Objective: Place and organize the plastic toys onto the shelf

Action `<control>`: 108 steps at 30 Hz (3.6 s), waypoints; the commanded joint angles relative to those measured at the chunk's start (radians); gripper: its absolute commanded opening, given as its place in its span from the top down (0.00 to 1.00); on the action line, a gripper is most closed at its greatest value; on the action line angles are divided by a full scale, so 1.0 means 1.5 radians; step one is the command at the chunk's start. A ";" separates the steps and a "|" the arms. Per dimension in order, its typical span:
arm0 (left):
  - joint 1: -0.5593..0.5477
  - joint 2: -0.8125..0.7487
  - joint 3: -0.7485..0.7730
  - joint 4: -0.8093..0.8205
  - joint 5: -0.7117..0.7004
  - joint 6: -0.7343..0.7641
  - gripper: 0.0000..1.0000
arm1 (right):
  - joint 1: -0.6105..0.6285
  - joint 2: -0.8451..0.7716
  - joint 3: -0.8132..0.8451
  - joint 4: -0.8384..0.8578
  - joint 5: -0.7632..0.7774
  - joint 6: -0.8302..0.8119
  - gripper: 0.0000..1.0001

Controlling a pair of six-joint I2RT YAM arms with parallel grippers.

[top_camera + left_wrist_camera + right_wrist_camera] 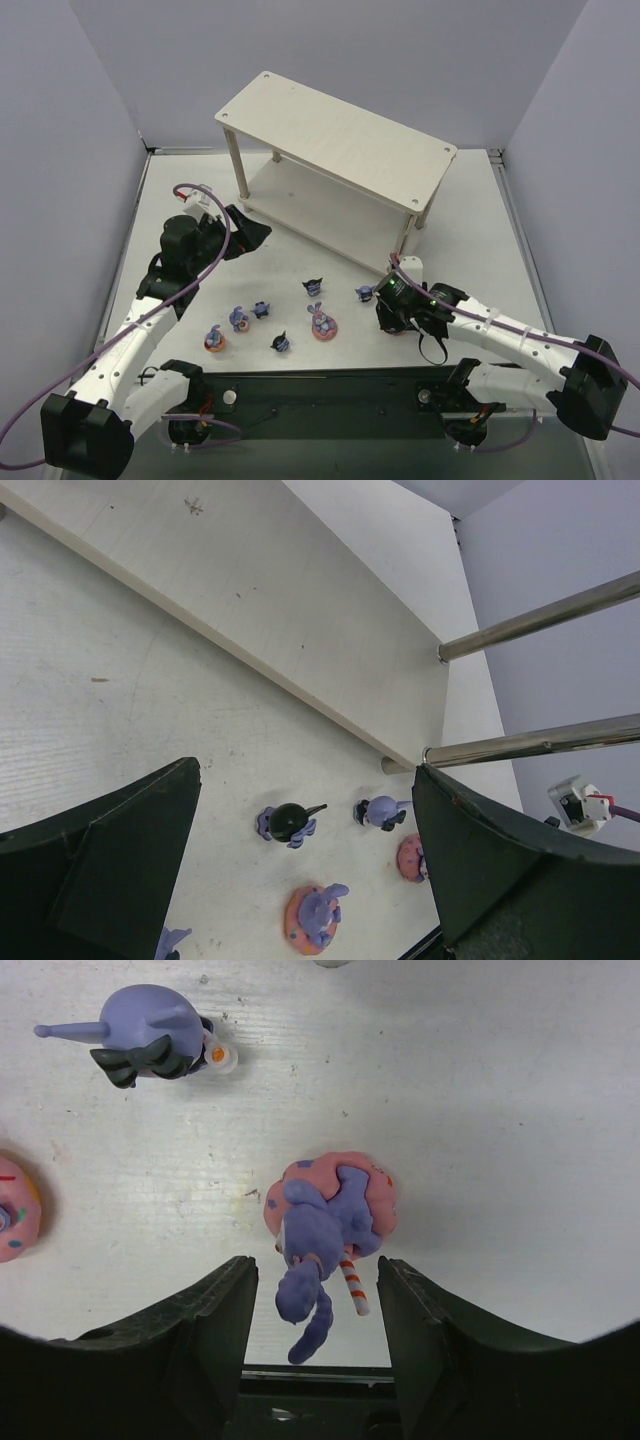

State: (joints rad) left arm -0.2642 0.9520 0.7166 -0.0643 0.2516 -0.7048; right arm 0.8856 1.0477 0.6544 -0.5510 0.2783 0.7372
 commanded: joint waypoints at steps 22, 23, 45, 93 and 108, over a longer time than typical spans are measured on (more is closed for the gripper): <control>0.008 0.005 -0.001 0.025 0.017 -0.001 0.03 | 0.023 -0.027 0.156 -0.090 0.039 -0.061 1.00; 0.008 0.003 -0.001 0.024 0.018 0.001 0.03 | 0.023 -0.031 0.177 -0.096 0.038 -0.071 1.00; 0.008 -0.005 0.005 0.021 0.079 0.046 0.03 | 0.024 0.051 0.439 -0.119 -0.087 -0.290 1.00; 0.016 -0.037 0.033 -0.062 0.056 0.079 0.03 | 0.029 0.076 0.760 -0.109 0.000 -0.571 1.00; 0.016 -0.031 0.021 -0.037 0.082 0.064 0.03 | -0.169 0.151 0.927 -0.178 -0.244 -0.662 1.00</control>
State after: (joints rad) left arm -0.2466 0.9073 0.7433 -0.1726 0.3462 -0.6003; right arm 0.7090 1.2110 1.8778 -0.7826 0.1276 -0.2127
